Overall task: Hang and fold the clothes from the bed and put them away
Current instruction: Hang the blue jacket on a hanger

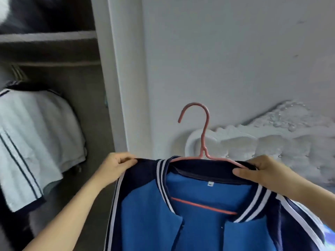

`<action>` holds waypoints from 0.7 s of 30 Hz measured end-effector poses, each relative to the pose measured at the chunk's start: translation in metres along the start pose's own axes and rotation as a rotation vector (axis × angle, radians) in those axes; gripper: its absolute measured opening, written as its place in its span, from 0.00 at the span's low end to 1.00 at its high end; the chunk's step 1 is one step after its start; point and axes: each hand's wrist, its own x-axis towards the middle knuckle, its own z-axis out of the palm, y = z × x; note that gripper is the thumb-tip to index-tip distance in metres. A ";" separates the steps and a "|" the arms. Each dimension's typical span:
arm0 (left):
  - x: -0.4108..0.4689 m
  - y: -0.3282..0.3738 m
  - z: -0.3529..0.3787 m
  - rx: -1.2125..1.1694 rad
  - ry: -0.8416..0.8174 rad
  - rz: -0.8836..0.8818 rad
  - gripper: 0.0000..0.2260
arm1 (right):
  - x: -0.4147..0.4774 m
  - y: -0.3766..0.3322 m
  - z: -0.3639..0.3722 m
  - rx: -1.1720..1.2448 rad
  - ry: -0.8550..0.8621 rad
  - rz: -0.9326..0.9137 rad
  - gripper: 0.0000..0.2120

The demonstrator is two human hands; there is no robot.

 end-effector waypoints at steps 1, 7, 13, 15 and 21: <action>0.000 -0.012 -0.018 0.050 0.053 -0.015 0.08 | 0.011 -0.014 0.009 0.004 0.007 -0.027 0.21; -0.017 -0.090 -0.117 0.187 0.210 -0.113 0.14 | 0.075 -0.110 0.097 0.041 -0.060 -0.190 0.24; -0.048 -0.161 -0.244 -0.231 0.517 -0.405 0.10 | 0.121 -0.200 0.174 0.125 -0.116 -0.277 0.25; -0.059 -0.181 -0.278 -0.107 0.617 -0.467 0.09 | 0.135 -0.229 0.196 0.145 -0.099 -0.281 0.25; -0.077 -0.197 -0.335 0.083 0.636 -0.429 0.07 | 0.168 -0.278 0.236 0.341 -0.054 -0.135 0.18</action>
